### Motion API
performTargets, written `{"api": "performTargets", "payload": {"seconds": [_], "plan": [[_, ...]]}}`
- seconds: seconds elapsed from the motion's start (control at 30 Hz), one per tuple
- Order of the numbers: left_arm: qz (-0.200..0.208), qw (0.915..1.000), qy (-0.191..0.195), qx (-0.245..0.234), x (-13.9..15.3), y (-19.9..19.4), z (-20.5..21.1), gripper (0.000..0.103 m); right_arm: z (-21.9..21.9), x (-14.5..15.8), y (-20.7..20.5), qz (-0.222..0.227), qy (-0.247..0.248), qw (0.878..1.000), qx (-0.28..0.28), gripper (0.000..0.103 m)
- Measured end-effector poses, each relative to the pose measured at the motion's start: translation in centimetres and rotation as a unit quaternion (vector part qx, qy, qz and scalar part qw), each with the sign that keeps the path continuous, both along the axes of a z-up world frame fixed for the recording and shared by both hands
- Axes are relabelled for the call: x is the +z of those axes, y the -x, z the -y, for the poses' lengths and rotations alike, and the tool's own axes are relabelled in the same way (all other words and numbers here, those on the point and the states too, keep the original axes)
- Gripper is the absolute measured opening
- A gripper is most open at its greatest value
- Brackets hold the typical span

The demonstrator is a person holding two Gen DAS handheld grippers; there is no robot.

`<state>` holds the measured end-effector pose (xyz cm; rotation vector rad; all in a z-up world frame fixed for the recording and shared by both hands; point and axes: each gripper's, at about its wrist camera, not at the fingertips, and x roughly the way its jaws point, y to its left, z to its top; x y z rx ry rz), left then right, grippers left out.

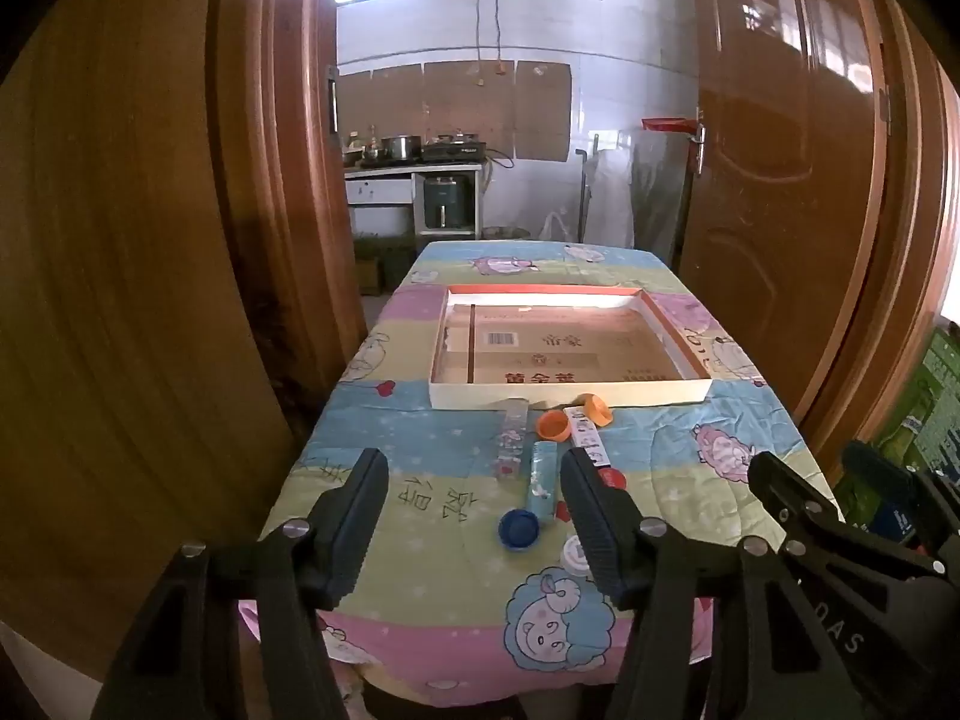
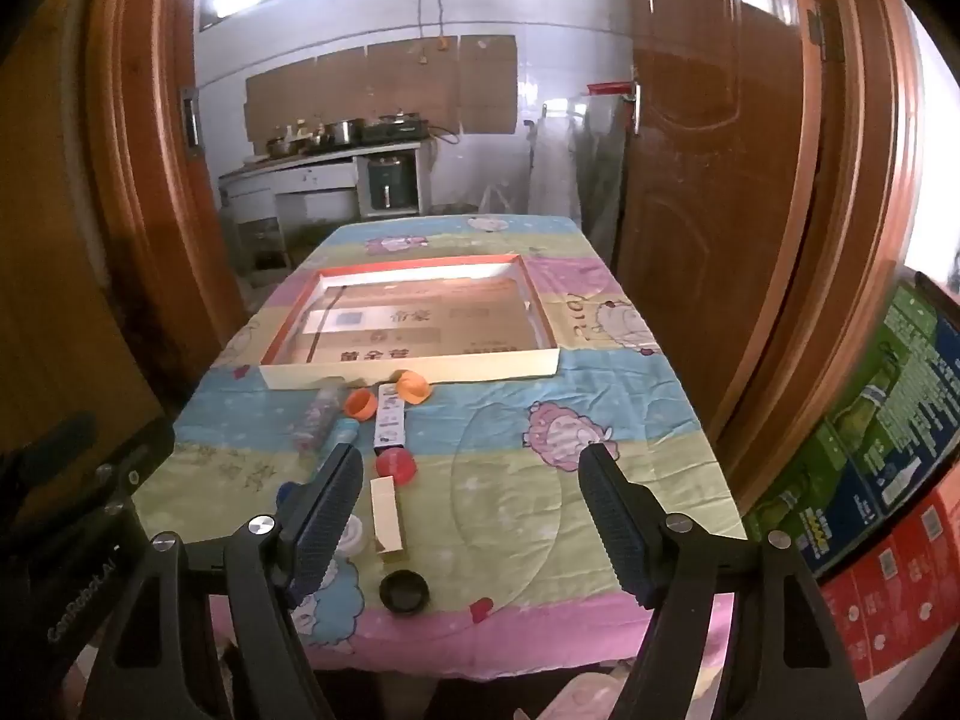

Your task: Organize rigid objects

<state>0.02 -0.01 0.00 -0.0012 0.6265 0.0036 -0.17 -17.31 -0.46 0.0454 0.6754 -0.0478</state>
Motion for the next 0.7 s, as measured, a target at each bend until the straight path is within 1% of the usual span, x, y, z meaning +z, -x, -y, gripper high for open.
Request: {"api": "performTargets", "payload": {"seconds": [0.27,0.3,0.4,0.6,0.7], "plan": [[0.001,1.0,0.004,0.001,-0.02,-0.26,-0.41,0.059,-0.2,0.04,0.18,0.004,0.003,1.0,-0.002,0.076],[0.003,1.0,-0.001,0.003,0.08,-0.02,-0.07,0.059,-0.23,0.06,0.22,0.005,0.003,1.0,-0.002,0.076],[0.0,1.0,0.001,0.003,0.06,-0.15,-0.11,0.057,-0.88,-0.07,0.59,0.003,0.002,1.0,-0.001,0.076],[0.003,1.0,-0.002,0.003,0.52,0.26,-0.09,0.056,-0.43,0.1,0.42,0.003,-0.001,1.0,0.0,0.076],[0.001,1.0,0.002,-0.001,0.25,0.32,-0.01,0.053,-0.56,0.07,0.23,0.003,-0.002,1.0,0.002,0.076]]}}
